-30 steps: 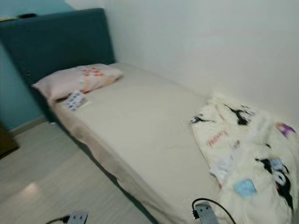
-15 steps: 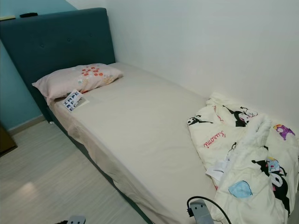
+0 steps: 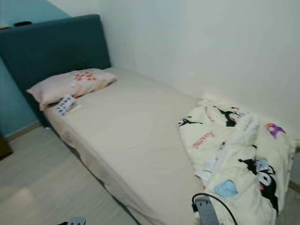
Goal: Clean up the room
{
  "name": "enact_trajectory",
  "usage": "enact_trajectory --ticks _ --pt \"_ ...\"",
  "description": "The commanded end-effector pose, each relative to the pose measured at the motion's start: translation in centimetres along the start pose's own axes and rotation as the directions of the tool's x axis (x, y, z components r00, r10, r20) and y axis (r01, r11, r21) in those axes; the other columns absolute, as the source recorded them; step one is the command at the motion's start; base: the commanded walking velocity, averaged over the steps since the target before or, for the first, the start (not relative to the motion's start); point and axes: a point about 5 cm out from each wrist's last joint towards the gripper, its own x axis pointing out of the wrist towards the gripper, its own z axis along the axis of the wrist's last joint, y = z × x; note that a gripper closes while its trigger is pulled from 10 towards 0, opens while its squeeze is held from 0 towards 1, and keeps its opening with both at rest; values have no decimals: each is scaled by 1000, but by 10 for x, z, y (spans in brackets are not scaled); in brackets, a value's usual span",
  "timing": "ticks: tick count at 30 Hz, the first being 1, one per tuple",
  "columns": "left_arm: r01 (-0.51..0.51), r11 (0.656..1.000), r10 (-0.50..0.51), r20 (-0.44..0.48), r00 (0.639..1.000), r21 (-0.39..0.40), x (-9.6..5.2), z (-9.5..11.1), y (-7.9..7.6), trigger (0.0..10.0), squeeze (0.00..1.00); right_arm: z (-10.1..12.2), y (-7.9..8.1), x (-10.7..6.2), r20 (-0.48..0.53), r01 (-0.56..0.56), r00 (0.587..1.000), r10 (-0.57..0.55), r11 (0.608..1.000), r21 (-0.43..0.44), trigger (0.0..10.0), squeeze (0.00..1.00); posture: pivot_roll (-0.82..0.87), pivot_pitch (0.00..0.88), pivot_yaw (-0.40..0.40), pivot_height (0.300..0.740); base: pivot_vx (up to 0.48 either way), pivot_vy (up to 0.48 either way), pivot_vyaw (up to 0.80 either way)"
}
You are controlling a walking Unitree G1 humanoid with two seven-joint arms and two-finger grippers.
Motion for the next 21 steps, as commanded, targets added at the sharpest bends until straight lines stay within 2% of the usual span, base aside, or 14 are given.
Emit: enact_trajectory --ticks 1,4,6,11,13,16,21 --pt "-27 1000 27 21 999 3 0 5 7 10000 0 30 -11 -1 104 10 994 -19 997 80 10000 0 -59 0 -31 692 0 0 0" --pt "-32 999 31 30 999 9 0 7 9 10000 0 37 -13 -1 127 12 992 -24 995 96 10000 0 -59 0 -31 687 0 0 0" --pt "-49 999 48 72 996 13 0 19 13 10000 0 58 -22 -4 192 22 980 -48 991 135 10000 0 -60 0 -31 677 0 0 0" --pt "-70 997 66 123 990 26 -1 33 18 10000 0 76 -30 -7 245 35 967 -68 990 137 10000 0 -60 0 -30 662 0 0 0" --pt "-72 997 68 131 989 26 -1 36 18 10000 0 77 -31 -7 249 40 966 -67 993 112 10000 0 -60 0 -29 657 0 0 0" --pt "-74 996 63 174 983 58 -2 48 16 10000 0 73 -34 -7 216 107 973 -86 990 -88 10000 0 -61 0 -27 642 0 0 0" --pt "-72 994 56 193 980 80 -2 54 13 10000 0 66 -40 -7 181 152 976 -124 978 -146 10000 0 -63 0 -25 627 0 0 0"
